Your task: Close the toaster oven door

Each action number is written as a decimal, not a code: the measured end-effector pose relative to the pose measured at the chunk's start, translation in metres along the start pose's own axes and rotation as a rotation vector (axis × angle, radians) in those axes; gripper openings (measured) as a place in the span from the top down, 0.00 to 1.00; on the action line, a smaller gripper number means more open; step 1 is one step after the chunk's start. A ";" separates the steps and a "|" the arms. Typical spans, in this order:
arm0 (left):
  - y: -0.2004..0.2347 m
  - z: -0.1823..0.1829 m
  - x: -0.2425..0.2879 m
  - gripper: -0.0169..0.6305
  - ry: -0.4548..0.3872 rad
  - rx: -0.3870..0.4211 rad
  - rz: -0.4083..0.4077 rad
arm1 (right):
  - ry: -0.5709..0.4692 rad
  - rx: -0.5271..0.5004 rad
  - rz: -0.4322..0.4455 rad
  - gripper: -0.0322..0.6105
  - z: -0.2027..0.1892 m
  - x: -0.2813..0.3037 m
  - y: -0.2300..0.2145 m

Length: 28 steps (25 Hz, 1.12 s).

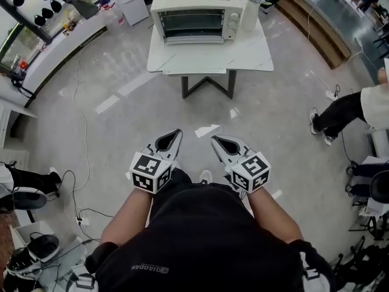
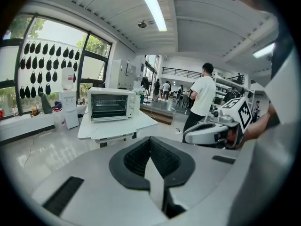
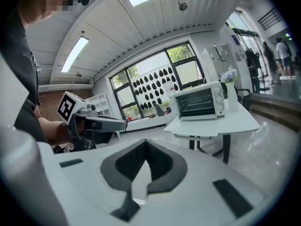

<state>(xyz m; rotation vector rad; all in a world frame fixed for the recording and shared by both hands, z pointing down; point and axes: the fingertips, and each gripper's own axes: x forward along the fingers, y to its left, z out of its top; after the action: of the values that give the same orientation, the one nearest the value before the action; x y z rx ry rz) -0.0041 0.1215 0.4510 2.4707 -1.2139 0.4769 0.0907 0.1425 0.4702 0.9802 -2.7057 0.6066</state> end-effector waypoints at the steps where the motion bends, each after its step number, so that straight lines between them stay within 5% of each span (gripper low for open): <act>1: 0.003 -0.002 0.001 0.97 0.003 -0.002 0.002 | 0.001 0.002 -0.001 0.95 0.000 0.003 -0.002; 11: 0.052 -0.008 0.033 0.97 0.033 -0.024 -0.032 | 0.041 0.012 -0.020 0.95 0.007 0.056 -0.026; 28: 0.226 0.095 0.108 0.97 0.025 0.111 -0.153 | 0.024 0.003 -0.183 0.95 0.121 0.211 -0.102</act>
<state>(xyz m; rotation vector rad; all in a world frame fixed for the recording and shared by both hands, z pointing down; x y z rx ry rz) -0.1099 -0.1246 0.4500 2.6178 -1.0040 0.5443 -0.0092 -0.1014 0.4609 1.1965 -2.5578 0.5832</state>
